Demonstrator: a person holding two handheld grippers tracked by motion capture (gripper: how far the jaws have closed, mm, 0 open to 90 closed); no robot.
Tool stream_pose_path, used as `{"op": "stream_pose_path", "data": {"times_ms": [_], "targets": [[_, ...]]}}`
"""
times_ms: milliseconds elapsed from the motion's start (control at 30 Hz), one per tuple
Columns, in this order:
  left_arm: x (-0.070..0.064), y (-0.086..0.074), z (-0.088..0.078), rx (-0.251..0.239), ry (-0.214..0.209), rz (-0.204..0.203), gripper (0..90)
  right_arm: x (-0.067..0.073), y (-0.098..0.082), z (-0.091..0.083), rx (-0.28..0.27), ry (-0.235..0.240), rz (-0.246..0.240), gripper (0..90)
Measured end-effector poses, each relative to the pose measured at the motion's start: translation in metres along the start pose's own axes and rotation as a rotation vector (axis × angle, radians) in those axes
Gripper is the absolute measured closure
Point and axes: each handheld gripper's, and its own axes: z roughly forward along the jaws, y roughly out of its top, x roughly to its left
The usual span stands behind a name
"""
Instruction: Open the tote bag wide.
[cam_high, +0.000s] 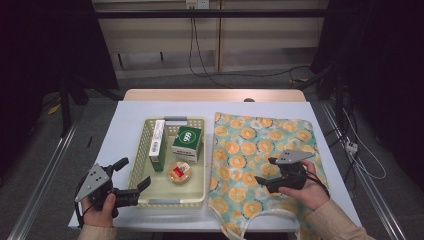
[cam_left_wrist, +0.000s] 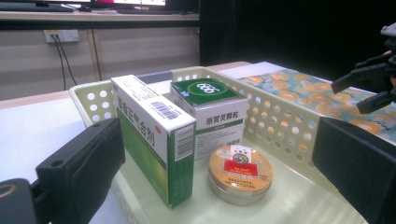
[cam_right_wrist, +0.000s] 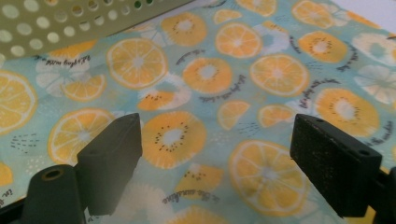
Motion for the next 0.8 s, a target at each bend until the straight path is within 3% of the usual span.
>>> {"op": "stream_pose_path", "data": {"times_ms": [100, 333, 600, 800], "targets": [[0.000, 0.000, 0.000, 0.000, 0.000, 0.001, 2.3, 0.004, -0.002, 0.007, 0.016, 0.016, 0.008, 17.5], [0.000, 0.000, 0.000, 0.001, -0.002, 0.001, 2.3, 0.019, 0.001, 0.014, 0.047, 0.068, -0.047, 17.6], [0.000, 0.001, -0.002, -0.005, 0.007, -0.004, 2.4, 0.034, -0.008, 0.005, 0.051, 0.129, -0.065, 16.1], [-0.001, 0.001, -0.001, -0.006, 0.006, -0.001, 2.4, 0.048, -0.018, 0.002, 0.078, 0.167, -0.112, 15.4]]}}
